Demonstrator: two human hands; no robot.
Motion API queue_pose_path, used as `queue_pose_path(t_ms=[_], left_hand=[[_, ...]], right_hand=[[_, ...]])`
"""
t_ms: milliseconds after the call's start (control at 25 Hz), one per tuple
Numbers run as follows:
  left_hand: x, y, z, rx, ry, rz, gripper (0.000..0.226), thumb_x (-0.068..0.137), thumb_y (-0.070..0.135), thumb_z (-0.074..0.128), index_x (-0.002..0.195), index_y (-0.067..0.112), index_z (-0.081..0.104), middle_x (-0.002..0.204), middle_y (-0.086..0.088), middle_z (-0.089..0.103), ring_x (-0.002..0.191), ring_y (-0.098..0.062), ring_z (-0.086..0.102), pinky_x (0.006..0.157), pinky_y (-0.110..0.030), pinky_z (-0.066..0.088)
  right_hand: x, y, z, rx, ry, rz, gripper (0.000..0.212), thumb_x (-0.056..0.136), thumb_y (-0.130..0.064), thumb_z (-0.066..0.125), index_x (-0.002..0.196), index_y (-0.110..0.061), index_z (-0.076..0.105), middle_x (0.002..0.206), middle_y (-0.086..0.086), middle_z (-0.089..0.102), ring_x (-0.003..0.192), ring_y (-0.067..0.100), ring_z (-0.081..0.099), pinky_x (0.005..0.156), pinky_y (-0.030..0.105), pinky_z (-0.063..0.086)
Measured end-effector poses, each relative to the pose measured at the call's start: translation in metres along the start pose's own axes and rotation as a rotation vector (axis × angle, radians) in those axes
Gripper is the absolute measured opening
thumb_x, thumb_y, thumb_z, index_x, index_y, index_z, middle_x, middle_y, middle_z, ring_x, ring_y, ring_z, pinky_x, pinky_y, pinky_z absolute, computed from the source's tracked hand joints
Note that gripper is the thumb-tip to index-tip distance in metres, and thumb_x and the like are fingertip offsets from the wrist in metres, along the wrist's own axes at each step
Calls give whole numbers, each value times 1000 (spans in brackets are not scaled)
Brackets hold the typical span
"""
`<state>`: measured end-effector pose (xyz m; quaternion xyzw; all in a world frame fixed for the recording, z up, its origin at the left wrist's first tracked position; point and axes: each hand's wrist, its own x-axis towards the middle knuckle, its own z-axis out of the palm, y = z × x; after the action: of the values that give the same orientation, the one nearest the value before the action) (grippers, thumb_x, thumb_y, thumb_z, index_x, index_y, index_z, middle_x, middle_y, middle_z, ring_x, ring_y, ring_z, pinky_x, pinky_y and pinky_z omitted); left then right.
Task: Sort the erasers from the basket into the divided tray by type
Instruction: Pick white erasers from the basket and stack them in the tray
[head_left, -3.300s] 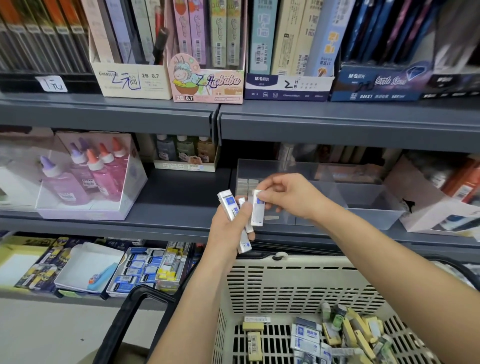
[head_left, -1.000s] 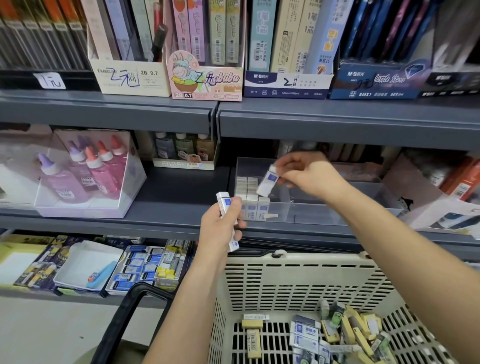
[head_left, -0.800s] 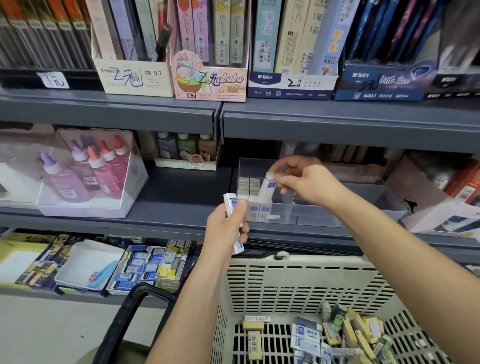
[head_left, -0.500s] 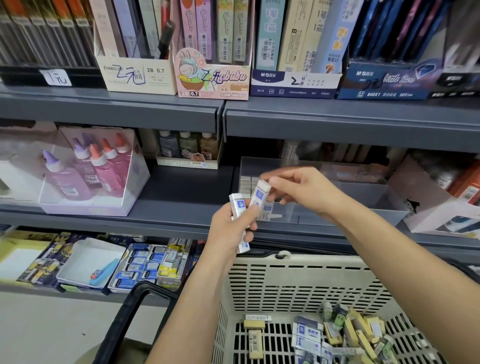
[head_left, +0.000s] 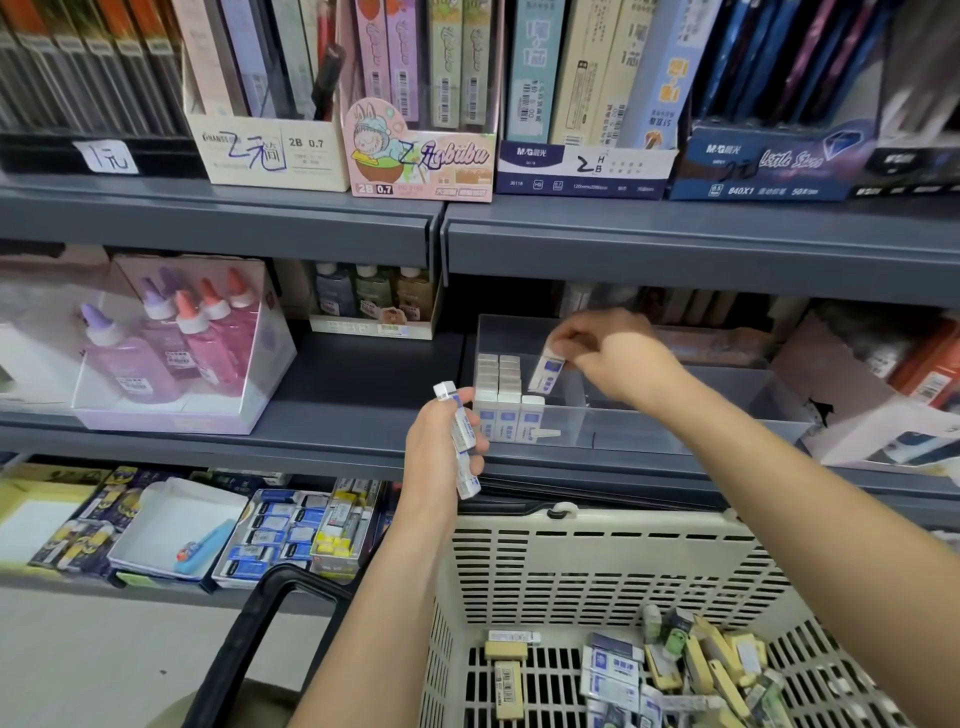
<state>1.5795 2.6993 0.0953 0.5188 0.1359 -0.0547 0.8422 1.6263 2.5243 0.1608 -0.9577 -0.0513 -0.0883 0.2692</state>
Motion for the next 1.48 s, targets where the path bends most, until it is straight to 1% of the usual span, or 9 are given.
queue_pose_path(t_ms=[240, 360, 480, 640, 840, 1040, 1200, 1360, 1480], left_hand=[[0, -2, 2, 80, 2, -23, 27, 91, 10, 39, 103, 16, 62, 71, 0, 54, 54, -11, 51, 40, -19, 31], [-1, -6, 0, 242, -18, 80, 20, 92, 13, 48, 106, 20, 62, 83, -1, 61, 70, -14, 55, 46, -20, 37], [-6, -9, -3, 308, -84, 200, 13, 89, 19, 61, 98, 27, 64, 79, 7, 64, 64, -12, 47, 47, -21, 37], [-9, -6, -2, 301, -118, 233, 20, 84, 16, 68, 96, 31, 64, 67, 17, 63, 55, -1, 48, 43, -18, 35], [-10, -8, 0, 302, -120, 226, 13, 87, 20, 64, 96, 30, 66, 69, 18, 65, 51, 1, 48, 43, -18, 35], [-8, -7, 3, 146, -149, 26, 21, 96, 20, 46, 92, 15, 66, 77, -2, 73, 58, -7, 60, 39, -18, 33], [-9, -9, 2, 235, -140, 154, 8, 90, 21, 61, 97, 23, 65, 92, 3, 68, 65, -2, 62, 43, -17, 38], [-9, -12, 1, 286, -153, 237, 18, 86, 13, 65, 101, 22, 61, 96, 2, 66, 63, -1, 61, 44, -18, 38], [-5, -11, 1, 241, -59, 242, 18, 88, 7, 57, 99, 21, 62, 85, 5, 66, 60, -1, 59, 47, -18, 41]], right_hand=[[0, 0, 36, -127, -205, -24, 16, 91, -22, 51, 96, -21, 66, 94, -1, 67, 92, 22, 62, 82, 30, 49], [2, 2, 39, -220, -267, -64, 24, 94, -22, 45, 106, -19, 66, 114, 3, 65, 103, 26, 58, 90, 37, 47], [1, 0, 33, -258, -303, -109, 29, 96, -22, 41, 112, -15, 65, 120, 5, 63, 108, 27, 56, 93, 36, 45], [-12, -15, 28, 3, -117, -105, 33, 94, -36, 45, 92, -14, 70, 93, 5, 71, 87, 20, 64, 82, 36, 50], [-21, -27, 20, 341, -252, -61, 12, 89, -17, 59, 89, -14, 70, 70, -8, 69, 62, 1, 65, 68, 22, 55], [-21, -21, 9, 550, -270, 49, 11, 92, -12, 55, 98, -12, 65, 79, -2, 69, 65, 1, 66, 57, 12, 49], [-22, -16, 8, 626, -277, 113, 18, 93, -17, 54, 104, -7, 64, 81, 1, 70, 68, 3, 68, 63, 14, 54], [-23, -16, 8, 656, -344, 146, 13, 89, -19, 60, 89, -9, 68, 71, -2, 73, 64, 6, 69, 52, 13, 51], [-12, -12, 3, 605, -183, 156, 4, 87, -12, 63, 89, -10, 66, 70, -1, 70, 57, 3, 67, 52, 14, 51]])
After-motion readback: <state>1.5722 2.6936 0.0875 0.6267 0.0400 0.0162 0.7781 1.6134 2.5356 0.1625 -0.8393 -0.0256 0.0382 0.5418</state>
